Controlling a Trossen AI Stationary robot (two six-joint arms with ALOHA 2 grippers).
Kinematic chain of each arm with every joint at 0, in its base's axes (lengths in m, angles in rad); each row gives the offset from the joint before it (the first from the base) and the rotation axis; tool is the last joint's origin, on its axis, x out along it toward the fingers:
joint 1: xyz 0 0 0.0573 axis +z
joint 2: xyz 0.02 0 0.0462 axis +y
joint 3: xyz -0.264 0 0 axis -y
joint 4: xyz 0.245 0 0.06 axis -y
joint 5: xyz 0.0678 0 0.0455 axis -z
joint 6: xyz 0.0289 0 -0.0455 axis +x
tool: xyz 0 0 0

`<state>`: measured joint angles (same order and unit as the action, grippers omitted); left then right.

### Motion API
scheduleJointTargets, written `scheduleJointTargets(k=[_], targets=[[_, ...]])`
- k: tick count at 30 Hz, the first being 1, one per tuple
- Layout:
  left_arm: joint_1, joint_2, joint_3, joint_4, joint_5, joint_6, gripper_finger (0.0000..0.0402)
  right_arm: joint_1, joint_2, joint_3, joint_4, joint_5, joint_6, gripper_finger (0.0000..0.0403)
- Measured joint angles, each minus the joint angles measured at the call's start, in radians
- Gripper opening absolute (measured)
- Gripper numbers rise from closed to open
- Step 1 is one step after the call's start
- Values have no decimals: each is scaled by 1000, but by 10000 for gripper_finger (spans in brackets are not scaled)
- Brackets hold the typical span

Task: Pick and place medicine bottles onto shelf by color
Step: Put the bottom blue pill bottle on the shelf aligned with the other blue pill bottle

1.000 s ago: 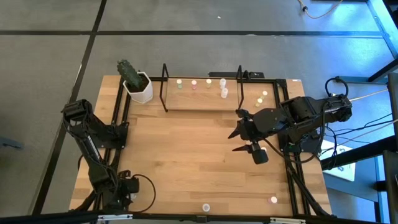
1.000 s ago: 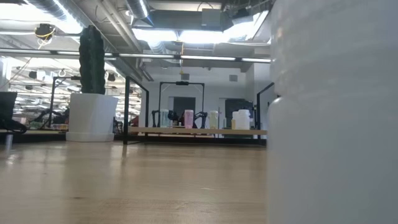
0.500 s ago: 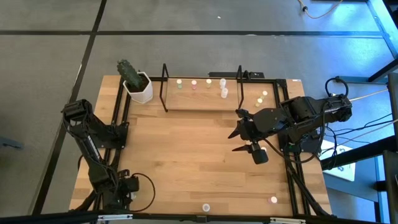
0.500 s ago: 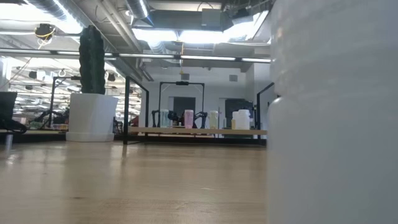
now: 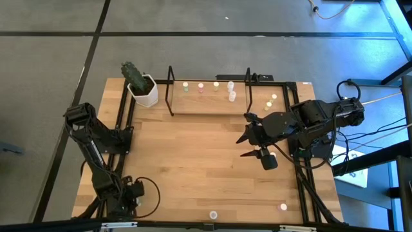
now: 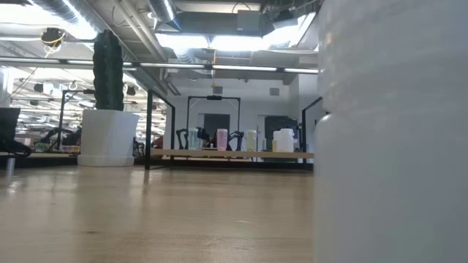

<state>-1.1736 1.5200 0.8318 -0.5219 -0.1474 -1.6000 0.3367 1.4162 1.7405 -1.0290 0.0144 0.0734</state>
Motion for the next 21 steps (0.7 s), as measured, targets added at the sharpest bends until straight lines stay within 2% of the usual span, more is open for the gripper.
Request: scheduleJointTargets(k=[7,16,21], targets=[[0,0,0,10,0,-52,91,0,0,0,0,1,0,223],[19,-5,7,17,-72,-190,90,0,0,0,0,3,-1,223],[80,-10,61,-11,-105,-165,92,0,0,0,0,3,-3,223]])
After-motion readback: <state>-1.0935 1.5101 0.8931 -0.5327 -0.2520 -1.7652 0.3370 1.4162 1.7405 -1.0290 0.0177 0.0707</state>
